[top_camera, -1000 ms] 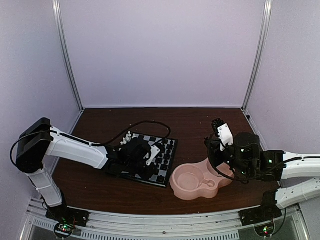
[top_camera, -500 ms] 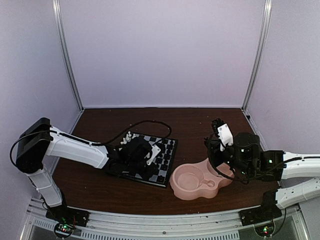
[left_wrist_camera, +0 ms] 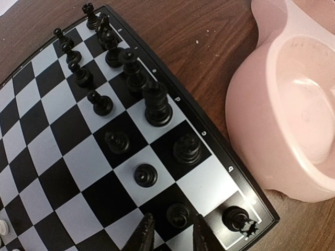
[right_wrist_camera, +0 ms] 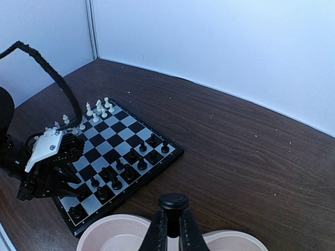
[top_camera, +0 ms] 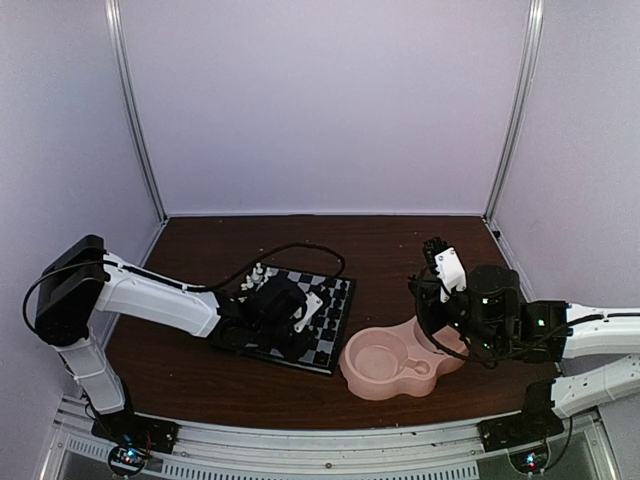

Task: Set up the chess pieces on the board
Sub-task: Place the pawn at g7, then pick up the pawn from the storage box.

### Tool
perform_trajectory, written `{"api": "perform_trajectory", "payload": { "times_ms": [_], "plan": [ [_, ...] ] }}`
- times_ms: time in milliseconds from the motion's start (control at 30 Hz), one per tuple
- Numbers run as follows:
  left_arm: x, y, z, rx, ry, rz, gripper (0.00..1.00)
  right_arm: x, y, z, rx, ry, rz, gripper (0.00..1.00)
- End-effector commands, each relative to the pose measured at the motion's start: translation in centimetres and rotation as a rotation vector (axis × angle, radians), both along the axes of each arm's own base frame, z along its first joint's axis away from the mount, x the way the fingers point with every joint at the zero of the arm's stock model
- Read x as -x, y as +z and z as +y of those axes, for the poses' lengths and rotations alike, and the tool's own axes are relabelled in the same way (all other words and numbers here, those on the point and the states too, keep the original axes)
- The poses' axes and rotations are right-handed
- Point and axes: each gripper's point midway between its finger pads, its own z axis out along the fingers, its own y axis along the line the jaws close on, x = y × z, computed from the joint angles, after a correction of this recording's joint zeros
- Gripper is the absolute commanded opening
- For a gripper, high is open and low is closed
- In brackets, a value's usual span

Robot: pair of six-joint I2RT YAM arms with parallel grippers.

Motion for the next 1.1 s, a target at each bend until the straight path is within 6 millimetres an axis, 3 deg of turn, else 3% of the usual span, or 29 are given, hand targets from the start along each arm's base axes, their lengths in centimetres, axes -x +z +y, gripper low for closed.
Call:
{"api": "perform_trajectory", "payload": {
  "times_ms": [0, 200, 367, 400, 433, 500, 800, 1067],
  "plan": [
    [-0.2, 1.7, -0.8, 0.037, -0.001, -0.027, 0.28, 0.1, -0.2, 0.3, -0.002, 0.015, 0.016, 0.0],
    [0.3, 4.5, 0.0, 0.106, 0.018, -0.049, 0.31, 1.2, -1.1, 3.3, 0.015, 0.168, 0.058, 0.0],
    [0.7, 7.7, 1.0, 0.198, 0.053, -0.062, 0.34, 3.4, -2.0, 7.5, 0.004, 0.402, 0.095, 0.0],
    [0.9, 8.2, 1.2, 0.217, 0.056, -0.061, 0.35, 3.5, -2.3, 8.1, 0.01, 0.422, 0.107, 0.0],
    [1.5, 9.8, 1.8, 0.273, 0.054, -0.064, 0.38, 3.5, -3.2, 10.1, 0.039, 0.467, 0.156, 0.0],
    [1.8, 10.7, 2.4, 0.307, 0.057, -0.075, 0.39, 3.5, -3.5, 11.2, 0.051, 0.485, 0.195, 0.0],
    [1.2, 10.8, 7.2, 0.413, 0.192, -0.03, 0.4, 3.9, -5.8, 17.5, 0.099, 0.567, 0.366, 0.0],
    [0.3, 10.0, 15.8, 0.409, 0.452, -0.085, 0.43, 3.0, -10.2, 22.0, 0.195, 0.532, 0.558, 0.01]
  ]
}}
